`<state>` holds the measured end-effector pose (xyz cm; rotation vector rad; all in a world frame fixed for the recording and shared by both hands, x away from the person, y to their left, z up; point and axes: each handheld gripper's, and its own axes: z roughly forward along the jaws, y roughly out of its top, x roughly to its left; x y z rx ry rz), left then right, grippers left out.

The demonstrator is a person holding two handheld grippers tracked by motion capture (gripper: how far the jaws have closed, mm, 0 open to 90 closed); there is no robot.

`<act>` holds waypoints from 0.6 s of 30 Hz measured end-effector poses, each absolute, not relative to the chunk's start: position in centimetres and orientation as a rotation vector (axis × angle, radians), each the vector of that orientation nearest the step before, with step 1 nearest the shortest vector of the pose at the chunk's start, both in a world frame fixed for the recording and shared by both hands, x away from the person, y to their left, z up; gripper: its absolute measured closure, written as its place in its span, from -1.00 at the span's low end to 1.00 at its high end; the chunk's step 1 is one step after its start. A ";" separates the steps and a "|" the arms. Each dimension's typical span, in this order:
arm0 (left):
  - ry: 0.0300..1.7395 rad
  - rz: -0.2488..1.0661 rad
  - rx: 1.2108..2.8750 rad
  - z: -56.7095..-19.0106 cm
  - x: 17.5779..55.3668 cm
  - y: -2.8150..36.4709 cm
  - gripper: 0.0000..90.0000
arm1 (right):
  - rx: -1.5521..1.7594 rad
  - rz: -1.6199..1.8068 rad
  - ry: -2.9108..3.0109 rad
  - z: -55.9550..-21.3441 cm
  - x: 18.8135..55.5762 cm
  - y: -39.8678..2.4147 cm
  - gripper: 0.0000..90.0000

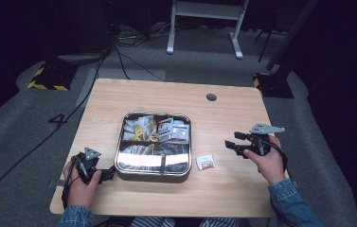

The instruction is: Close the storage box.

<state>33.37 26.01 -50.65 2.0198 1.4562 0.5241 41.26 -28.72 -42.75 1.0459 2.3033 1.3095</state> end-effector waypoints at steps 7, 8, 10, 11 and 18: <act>1.456 0.523 2.020 -50.7 33.4 26.0 -1.00 | 1.111 1.258 2.306 -44.8 40.8 -30.7 -0.19; 1.456 0.523 2.020 -50.7 33.4 26.0 -1.00 | 1.121 1.249 2.305 -45.0 40.7 -30.9 -0.19; 1.457 0.523 2.019 -50.7 33.4 26.0 -1.00 | 1.122 1.225 2.305 -45.3 40.6 -31.2 -0.20; 1.457 0.523 2.019 -50.7 33.4 26.0 -1.00 | 1.122 1.225 2.305 -45.3 40.6 -31.2 -0.20; 1.456 0.522 2.019 -50.7 33.4 26.0 -1.00 | 1.137 1.142 2.330 -47.0 40.3 -32.4 -0.21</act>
